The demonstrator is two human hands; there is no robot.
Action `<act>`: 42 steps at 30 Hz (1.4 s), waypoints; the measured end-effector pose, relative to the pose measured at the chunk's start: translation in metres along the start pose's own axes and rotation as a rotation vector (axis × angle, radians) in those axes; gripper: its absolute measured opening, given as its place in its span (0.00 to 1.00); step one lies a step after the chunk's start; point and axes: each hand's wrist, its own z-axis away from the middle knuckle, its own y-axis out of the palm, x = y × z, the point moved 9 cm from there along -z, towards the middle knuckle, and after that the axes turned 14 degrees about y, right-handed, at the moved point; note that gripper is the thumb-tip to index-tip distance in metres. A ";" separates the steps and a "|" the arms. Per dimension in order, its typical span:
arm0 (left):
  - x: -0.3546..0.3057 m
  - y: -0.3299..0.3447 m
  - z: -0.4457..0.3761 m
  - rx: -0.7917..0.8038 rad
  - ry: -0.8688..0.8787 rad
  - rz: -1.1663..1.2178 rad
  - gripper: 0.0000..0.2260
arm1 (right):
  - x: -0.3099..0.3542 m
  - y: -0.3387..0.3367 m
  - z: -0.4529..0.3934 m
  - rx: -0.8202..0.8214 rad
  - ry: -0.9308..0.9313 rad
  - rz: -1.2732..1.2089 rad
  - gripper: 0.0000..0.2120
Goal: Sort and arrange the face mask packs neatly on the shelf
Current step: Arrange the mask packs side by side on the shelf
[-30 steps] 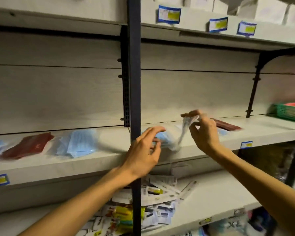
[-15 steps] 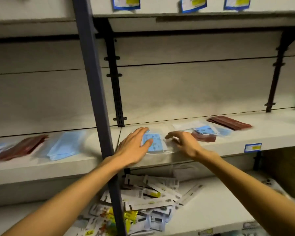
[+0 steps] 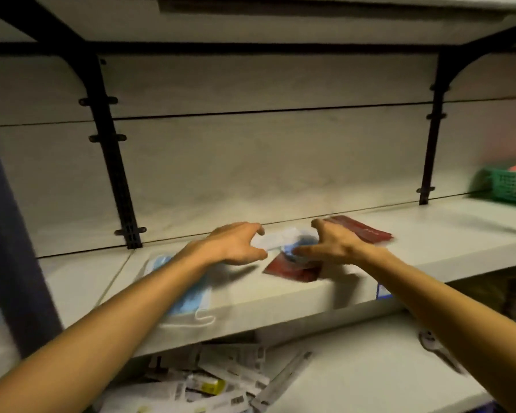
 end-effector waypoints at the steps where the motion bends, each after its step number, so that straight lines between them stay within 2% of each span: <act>1: -0.001 0.006 -0.016 0.026 0.004 -0.019 0.30 | -0.009 -0.001 -0.009 0.017 0.025 0.040 0.45; 5: 0.019 0.029 -0.055 0.184 -0.094 0.018 0.34 | -0.023 -0.002 -0.037 0.081 -0.038 0.176 0.51; 8: 0.030 0.028 -0.070 0.167 -0.107 0.051 0.25 | -0.025 -0.005 -0.054 0.091 -0.065 0.145 0.47; 12: 0.037 0.006 -0.080 -0.072 -0.098 0.008 0.04 | -0.029 -0.006 -0.071 0.112 -0.063 -0.045 0.29; 14: 0.045 -0.002 -0.077 -0.181 -0.154 0.054 0.07 | -0.035 -0.004 -0.079 0.104 -0.045 -0.204 0.24; 16: 0.053 -0.009 -0.072 -0.304 -0.245 0.198 0.05 | -0.042 -0.005 -0.085 0.074 -0.022 -0.388 0.20; 19: 0.055 -0.016 -0.066 -0.522 -0.370 0.496 0.06 | -0.047 -0.011 -0.089 0.097 -0.013 -0.762 0.22; 22: 0.048 -0.013 -0.056 -0.698 -0.468 0.817 0.07 | -0.047 -0.018 -0.086 0.171 -0.007 -1.078 0.30; 24: 0.041 -0.012 -0.047 -0.749 -0.511 0.931 0.07 | -0.046 -0.020 -0.082 0.190 0.008 -1.152 0.33; 28: 0.031 -0.017 -0.022 -0.887 -0.561 1.031 0.06 | -0.042 -0.020 -0.072 0.293 -0.018 -1.216 0.17; 34: 0.026 -0.027 0.058 -1.090 -0.701 1.001 0.08 | -0.031 -0.013 -0.060 0.490 0.030 -1.505 0.18; 37: 0.019 -0.025 0.095 -1.102 -0.752 1.013 0.11 | -0.016 -0.007 -0.048 0.536 -0.001 -1.533 0.13; 42: 0.005 -0.029 0.149 -1.092 -0.751 0.937 0.10 | 0.026 0.000 0.000 0.593 -0.066 -1.565 0.11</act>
